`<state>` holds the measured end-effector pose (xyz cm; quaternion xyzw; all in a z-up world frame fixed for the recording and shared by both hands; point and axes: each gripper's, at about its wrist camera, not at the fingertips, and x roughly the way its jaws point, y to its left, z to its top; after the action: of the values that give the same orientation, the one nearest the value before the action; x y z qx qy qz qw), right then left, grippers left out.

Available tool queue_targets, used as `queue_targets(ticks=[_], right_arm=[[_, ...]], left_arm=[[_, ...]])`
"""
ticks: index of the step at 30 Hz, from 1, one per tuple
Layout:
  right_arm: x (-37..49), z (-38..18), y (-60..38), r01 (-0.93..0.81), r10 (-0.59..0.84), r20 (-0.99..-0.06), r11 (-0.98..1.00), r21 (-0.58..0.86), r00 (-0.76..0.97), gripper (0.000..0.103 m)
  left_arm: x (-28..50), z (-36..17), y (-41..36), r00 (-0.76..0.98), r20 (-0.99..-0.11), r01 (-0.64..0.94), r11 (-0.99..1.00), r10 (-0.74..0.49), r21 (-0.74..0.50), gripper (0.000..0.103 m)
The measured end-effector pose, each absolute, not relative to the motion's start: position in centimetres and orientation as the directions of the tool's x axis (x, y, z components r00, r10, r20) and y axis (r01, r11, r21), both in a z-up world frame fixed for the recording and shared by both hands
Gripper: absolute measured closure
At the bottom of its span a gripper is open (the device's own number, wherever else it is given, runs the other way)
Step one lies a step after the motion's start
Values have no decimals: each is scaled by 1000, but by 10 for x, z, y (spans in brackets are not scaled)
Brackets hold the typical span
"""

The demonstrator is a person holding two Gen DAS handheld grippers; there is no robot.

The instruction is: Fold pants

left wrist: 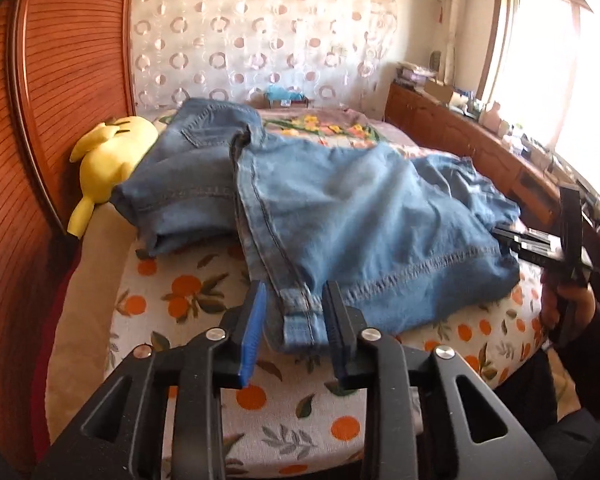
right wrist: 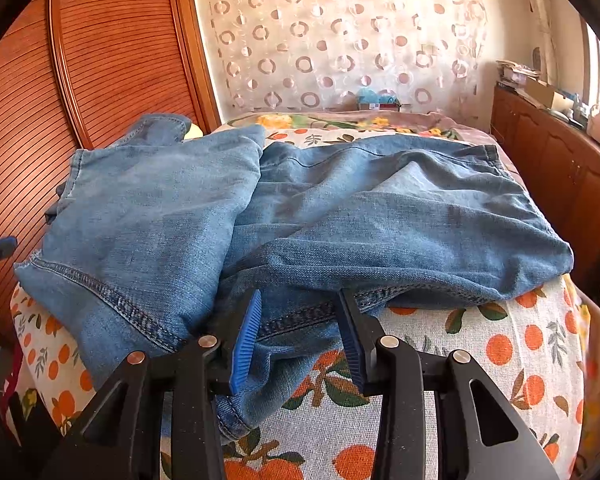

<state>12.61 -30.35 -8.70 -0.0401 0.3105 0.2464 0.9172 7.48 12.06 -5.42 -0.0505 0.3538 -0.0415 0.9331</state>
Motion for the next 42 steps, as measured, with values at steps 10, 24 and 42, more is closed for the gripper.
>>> queue_targets(ticks=[10, 24, 42], right_arm=[[116, -72, -291, -515, 455, -569, 855, 63, 685, 63], [105, -75, -244, -603, 492, -619, 797, 38, 612, 63], [98, -73, -275, -572, 485, -632, 817, 80, 604, 56]], left_arm=[[156, -33, 129, 793, -606, 57, 998, -61, -25, 52], [237, -54, 148, 736, -677, 4, 999, 24, 40, 81], [200, -17, 129, 814, -581, 0, 1000, -17, -30, 47]])
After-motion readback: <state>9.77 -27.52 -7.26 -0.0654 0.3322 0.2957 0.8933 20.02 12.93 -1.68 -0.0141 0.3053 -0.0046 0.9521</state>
